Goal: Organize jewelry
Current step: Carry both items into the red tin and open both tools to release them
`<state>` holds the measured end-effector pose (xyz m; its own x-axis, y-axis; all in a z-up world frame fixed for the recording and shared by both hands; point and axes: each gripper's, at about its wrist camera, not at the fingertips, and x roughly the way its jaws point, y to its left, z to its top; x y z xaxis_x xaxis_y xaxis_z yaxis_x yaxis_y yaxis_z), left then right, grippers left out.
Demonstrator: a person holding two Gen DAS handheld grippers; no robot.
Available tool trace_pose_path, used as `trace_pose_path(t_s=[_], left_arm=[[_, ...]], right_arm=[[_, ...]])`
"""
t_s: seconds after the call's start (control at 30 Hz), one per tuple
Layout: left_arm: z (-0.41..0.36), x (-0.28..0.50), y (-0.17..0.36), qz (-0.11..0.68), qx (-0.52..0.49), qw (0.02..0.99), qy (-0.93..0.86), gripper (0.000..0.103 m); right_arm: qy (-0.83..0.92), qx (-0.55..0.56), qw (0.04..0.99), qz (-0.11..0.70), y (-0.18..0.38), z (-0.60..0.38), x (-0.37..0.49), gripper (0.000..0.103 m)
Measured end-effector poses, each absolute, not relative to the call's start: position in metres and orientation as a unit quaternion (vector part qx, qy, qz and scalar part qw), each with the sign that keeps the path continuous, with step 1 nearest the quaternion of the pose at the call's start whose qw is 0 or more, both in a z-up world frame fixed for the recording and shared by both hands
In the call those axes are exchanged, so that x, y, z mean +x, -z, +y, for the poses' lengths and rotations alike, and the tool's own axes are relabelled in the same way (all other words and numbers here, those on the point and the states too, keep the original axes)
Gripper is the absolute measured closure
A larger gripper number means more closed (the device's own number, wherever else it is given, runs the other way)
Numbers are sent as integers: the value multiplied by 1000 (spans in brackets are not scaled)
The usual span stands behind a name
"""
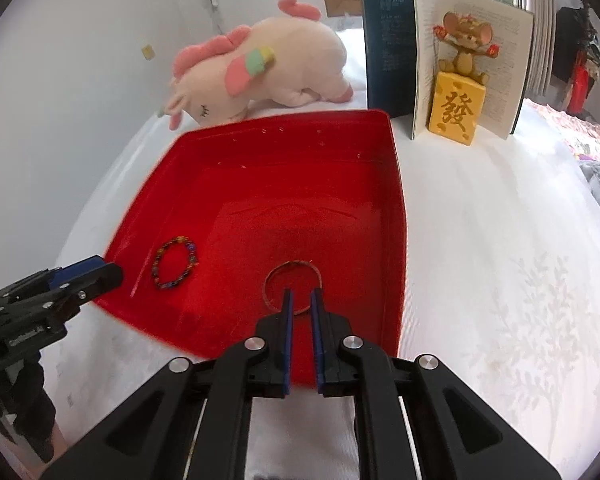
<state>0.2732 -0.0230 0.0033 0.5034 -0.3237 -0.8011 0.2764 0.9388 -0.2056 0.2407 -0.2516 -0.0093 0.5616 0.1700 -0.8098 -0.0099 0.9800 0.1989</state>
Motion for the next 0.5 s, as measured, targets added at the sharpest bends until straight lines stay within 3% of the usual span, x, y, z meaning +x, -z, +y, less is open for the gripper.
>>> trace_pose_path(t_s=[0.2, 0.5], left_arm=[[-1, 231, -8, 444, -20, 881, 161, 50], [8, 196, 24, 475, -13, 866, 153, 48]], right_arm=[[-77, 87, 887, 446, 1, -252, 202, 91], [-89, 113, 882, 449, 22, -259, 168, 89]])
